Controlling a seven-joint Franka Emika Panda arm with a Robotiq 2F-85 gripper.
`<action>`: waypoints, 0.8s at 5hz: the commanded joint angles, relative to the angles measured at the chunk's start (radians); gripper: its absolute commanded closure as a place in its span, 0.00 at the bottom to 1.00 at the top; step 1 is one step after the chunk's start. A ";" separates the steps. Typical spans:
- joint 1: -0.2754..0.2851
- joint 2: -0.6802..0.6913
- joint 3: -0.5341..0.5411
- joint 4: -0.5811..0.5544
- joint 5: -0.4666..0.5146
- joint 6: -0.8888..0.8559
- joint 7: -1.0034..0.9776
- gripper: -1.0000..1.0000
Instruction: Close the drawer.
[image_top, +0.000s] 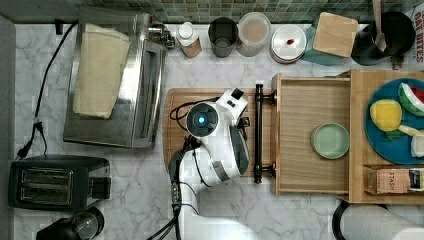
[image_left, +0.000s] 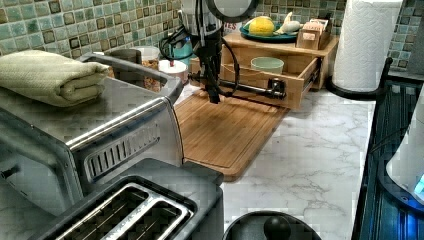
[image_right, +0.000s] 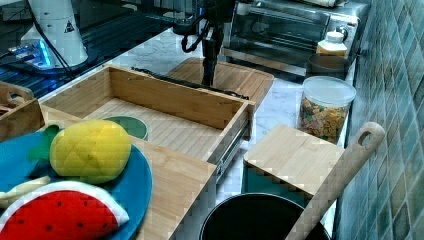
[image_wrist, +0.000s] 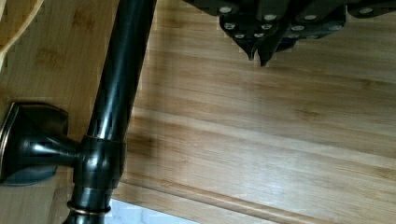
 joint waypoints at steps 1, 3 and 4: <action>-0.047 -0.011 -0.028 0.020 0.020 0.024 -0.020 1.00; -0.092 -0.041 -0.049 -0.011 0.044 0.041 -0.087 1.00; -0.115 -0.042 -0.074 -0.016 0.058 0.057 -0.137 1.00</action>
